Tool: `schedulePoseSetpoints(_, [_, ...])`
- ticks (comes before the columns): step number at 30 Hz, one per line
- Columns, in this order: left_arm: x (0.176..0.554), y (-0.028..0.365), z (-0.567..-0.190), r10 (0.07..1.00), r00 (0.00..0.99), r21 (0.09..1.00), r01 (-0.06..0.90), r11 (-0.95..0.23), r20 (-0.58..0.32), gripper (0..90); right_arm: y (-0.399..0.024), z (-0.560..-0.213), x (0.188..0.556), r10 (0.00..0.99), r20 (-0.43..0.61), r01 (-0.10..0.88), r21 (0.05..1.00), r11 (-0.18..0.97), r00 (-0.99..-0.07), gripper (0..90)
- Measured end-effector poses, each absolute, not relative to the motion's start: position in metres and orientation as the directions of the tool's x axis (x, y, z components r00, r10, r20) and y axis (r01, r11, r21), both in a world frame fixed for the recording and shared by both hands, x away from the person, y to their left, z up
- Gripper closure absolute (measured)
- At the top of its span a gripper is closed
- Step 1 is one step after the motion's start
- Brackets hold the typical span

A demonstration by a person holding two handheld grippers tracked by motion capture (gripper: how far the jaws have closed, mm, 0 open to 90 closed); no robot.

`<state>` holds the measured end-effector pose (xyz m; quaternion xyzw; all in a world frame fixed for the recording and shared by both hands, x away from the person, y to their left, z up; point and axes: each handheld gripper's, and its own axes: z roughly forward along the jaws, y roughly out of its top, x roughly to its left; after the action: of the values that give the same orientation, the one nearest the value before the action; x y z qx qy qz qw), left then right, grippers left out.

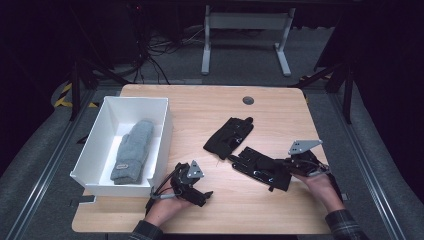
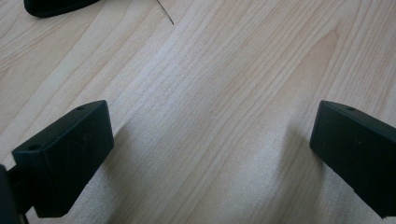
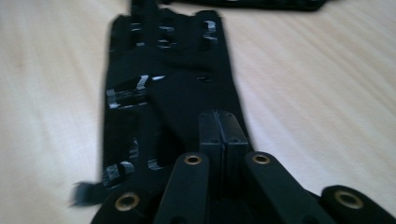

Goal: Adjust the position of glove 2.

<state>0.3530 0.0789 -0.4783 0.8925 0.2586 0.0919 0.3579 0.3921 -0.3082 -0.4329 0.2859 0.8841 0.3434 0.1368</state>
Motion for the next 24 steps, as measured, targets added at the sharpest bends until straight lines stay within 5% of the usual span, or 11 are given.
schedulePoseSetpoints(10, [0.353,0.079,-0.478,0.528,0.849,0.687,0.396,-0.61,-0.021,0.0,-0.308,-0.446,0.404,0.61,-0.069,0.446,0.619,0.647,-0.789,90.0])
schedulePoseSetpoints(24, [0.353,0.078,-0.478,0.531,0.847,0.687,0.398,-0.609,-0.02,0.0,-0.315,-0.446,0.339,0.568,0.0,0.454,0.602,0.657,-0.823,90.0])
